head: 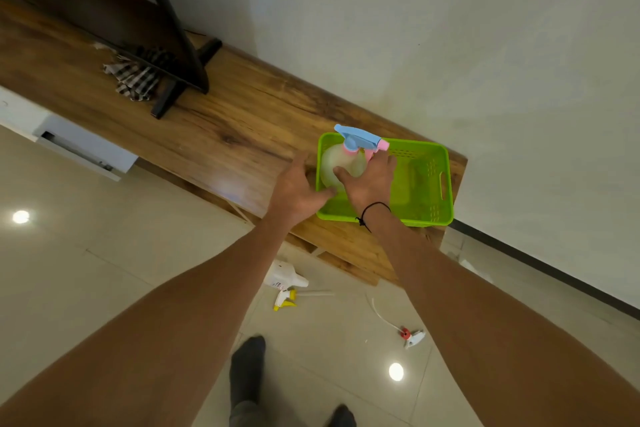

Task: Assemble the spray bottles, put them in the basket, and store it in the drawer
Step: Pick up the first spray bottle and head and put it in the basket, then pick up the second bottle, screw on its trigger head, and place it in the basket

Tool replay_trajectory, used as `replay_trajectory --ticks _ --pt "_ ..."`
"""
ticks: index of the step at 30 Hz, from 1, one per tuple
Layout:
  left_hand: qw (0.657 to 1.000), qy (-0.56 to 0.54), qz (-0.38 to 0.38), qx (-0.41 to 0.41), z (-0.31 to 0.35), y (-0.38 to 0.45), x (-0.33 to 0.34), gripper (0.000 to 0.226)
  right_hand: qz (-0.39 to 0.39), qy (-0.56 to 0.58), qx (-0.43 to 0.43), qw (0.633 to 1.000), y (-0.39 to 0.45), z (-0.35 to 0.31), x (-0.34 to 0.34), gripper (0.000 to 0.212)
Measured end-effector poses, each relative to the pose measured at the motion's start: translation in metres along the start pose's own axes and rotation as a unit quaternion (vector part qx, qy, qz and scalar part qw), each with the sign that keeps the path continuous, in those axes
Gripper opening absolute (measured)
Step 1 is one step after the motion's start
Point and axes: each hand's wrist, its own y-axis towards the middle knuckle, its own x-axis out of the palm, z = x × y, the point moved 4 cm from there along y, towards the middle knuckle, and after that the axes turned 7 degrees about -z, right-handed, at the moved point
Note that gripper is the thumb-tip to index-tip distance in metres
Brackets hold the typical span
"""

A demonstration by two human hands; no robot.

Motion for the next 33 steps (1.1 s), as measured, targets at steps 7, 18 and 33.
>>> replay_trajectory --ticks 7,18,33 --pt "0.998 -0.029 0.041 -0.031 -0.023 -0.040 -0.020 0.050 0.064 0.038 0.030 0.997 -0.038 0.005 -0.007 0.068" --pt "0.999 -0.001 0.039 -0.024 -0.046 -0.110 -0.006 0.025 0.058 0.005 -0.126 0.990 -0.119 0.019 0.015 0.027" --pt "0.995 0.089 0.010 -0.050 -0.193 -0.134 0.035 0.021 -0.066 -0.052 -0.167 0.982 -0.158 0.146 0.136 0.023"
